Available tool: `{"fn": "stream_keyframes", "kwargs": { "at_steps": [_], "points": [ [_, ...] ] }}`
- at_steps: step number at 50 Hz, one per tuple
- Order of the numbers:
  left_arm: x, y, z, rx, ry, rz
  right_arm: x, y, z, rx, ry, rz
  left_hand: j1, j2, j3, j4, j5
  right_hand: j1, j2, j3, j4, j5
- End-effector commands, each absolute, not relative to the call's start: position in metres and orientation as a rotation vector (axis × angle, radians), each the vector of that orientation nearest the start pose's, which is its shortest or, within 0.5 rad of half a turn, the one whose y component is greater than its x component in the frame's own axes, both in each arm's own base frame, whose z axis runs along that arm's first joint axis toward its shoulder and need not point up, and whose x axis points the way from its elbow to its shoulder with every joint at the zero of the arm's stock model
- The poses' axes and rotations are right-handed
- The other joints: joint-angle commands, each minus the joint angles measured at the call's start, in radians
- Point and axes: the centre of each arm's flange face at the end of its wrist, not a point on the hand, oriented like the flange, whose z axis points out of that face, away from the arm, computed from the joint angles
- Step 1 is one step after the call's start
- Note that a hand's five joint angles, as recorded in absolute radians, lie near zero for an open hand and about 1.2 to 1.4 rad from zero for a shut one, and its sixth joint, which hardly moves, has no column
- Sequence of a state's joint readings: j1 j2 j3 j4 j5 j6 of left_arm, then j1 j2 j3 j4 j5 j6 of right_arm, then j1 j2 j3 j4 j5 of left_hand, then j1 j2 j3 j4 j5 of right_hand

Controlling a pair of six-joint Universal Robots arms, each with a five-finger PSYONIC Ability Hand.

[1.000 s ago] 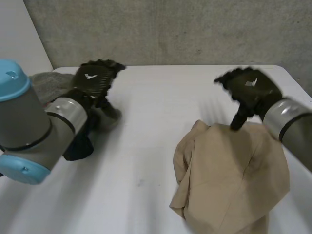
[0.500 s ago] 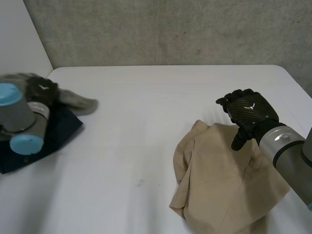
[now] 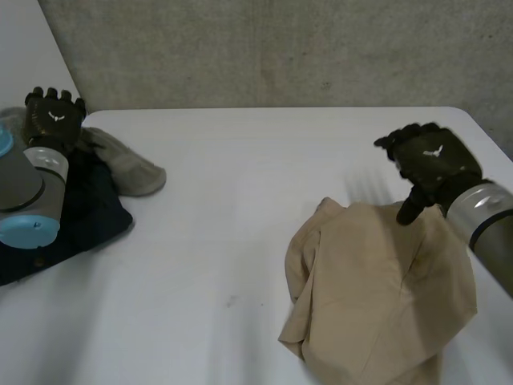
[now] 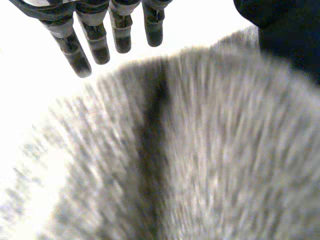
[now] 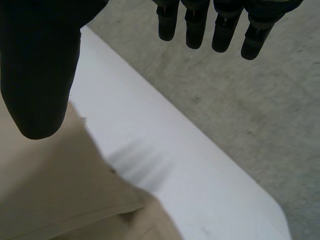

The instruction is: Fold the laundry.

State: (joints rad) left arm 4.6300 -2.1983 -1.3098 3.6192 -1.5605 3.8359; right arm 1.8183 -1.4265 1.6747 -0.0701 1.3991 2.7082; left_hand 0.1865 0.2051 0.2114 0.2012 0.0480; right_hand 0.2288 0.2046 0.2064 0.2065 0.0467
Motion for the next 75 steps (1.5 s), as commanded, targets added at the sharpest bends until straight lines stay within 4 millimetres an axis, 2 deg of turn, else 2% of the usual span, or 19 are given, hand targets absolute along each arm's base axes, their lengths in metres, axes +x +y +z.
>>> {"fn": "stream_keyframes", "kwargs": {
  "at_steps": [1,9,13,18,24,30,33,34,37,39,45,48,53,54,60,64,67,71,75],
  "points": [
    [-0.191,-0.387,0.235,0.722,1.686,-2.083,0.204,-0.281,0.275,-1.004,2.172,-2.058,-0.012,-0.031,-0.037,-0.027,-0.048,-0.054,-0.030,-0.032,-0.032,-0.047],
    [-0.248,-0.296,0.261,0.896,1.915,-2.289,0.185,-0.287,0.270,-1.362,2.298,-1.836,-0.012,-0.031,-0.037,-0.027,-0.048,-0.054,-0.030,-0.032,-0.032,-0.047],
    [-0.275,-0.246,0.252,1.029,2.169,-2.265,0.180,-0.293,0.253,-1.526,2.334,-1.722,-0.012,-0.031,-0.037,-0.027,-0.048,-0.054,-0.030,-0.032,-0.032,-0.047],
    [-0.305,-0.185,0.219,1.212,2.510,-2.096,0.174,-0.307,0.227,-1.552,2.369,-1.662,-0.012,-0.031,-0.037,-0.027,-0.048,-0.054,-0.030,-0.032,-0.032,-0.047],
    [-0.334,-0.155,0.183,1.340,2.611,-2.017,0.172,-0.316,0.190,-1.547,2.398,-1.601,-0.012,-0.031,-0.037,-0.027,-0.048,-0.054,-0.030,-0.032,-0.032,-0.047],
    [-0.365,-0.140,0.154,1.440,2.607,-2.050,0.176,-0.322,0.175,-1.482,2.381,-1.678,-0.012,-0.031,-0.037,-0.027,-0.048,-0.028,-0.004,-0.005,-0.006,-0.020],
    [-0.374,-0.136,0.148,1.471,2.607,-2.050,0.183,-0.324,0.174,-1.427,2.346,-1.739,-0.012,-0.031,-0.037,-0.027,-0.048,0.233,0.257,0.255,0.255,0.240],
    [-0.377,-0.134,0.145,1.484,2.612,-2.037,0.185,-0.324,0.174,-1.416,2.334,-1.752,0.181,0.162,0.156,0.166,0.145,0.326,0.351,0.349,0.349,0.334],
    [-0.379,-0.137,0.150,1.466,2.612,-2.055,0.195,-0.322,0.175,-1.395,2.290,-1.778,0.612,0.594,0.588,0.598,0.576,0.752,0.776,0.774,0.774,0.759],
    [-0.378,-0.145,0.159,1.404,2.606,-2.099,0.203,-0.320,0.176,-1.411,2.252,-1.787,1.188,1.169,1.163,1.173,1.152,1.165,1.189,1.187,1.187,1.172],
    [-0.368,-0.194,0.212,1.093,2.487,-2.356,0.223,-0.323,0.201,-1.429,2.121,-1.916,1.210,1.191,1.185,1.195,1.174,1.167,1.192,1.190,1.190,1.175],
    [-0.363,-0.216,0.245,0.967,2.387,-2.494,0.235,-0.325,0.237,-1.338,2.026,-2.053,1.210,1.191,1.185,1.195,1.174,1.167,1.192,1.190,1.190,1.175],
    [-0.350,-0.253,0.317,0.753,2.126,-2.761,0.245,-0.324,0.306,-0.976,1.842,-2.283,1.210,1.191,1.185,1.195,1.174,1.167,1.192,1.190,1.190,1.175],
    [-0.343,-0.267,0.346,0.675,2.003,-2.855,0.245,-0.322,0.328,-0.827,1.766,-2.343,1.210,1.191,1.185,1.195,1.174,1.167,1.192,1.190,1.190,1.175],
    [-0.333,-0.297,0.393,0.560,1.753,-2.993,0.254,-0.306,0.360,-0.572,1.605,-2.403,1.210,1.191,1.185,1.195,1.174,1.167,1.192,1.190,1.190,1.175],
    [-0.332,-0.309,0.385,0.581,1.754,-2.949,0.272,-0.282,0.344,-0.636,1.684,-2.318,1.210,1.191,1.185,1.195,1.174,1.167,1.192,1.190,1.190,1.175],
    [-0.332,-0.319,0.362,0.627,1.810,-2.878,0.288,-0.265,0.311,-0.751,1.785,-2.187,1.210,1.191,1.185,1.195,1.174,1.167,1.192,1.190,1.190,1.175],
    [-0.328,-0.333,0.303,0.712,1.997,-2.680,0.299,-0.251,0.263,-0.848,1.904,-2.024,1.210,1.191,1.185,1.195,1.174,1.167,1.192,1.190,1.190,1.175],
    [-0.321,-0.333,0.214,0.839,2.237,-2.393,0.306,-0.249,0.210,-0.907,2.023,-1.880,1.210,1.191,1.185,1.195,1.174,1.167,1.192,1.190,1.190,1.175]
  ]
}}
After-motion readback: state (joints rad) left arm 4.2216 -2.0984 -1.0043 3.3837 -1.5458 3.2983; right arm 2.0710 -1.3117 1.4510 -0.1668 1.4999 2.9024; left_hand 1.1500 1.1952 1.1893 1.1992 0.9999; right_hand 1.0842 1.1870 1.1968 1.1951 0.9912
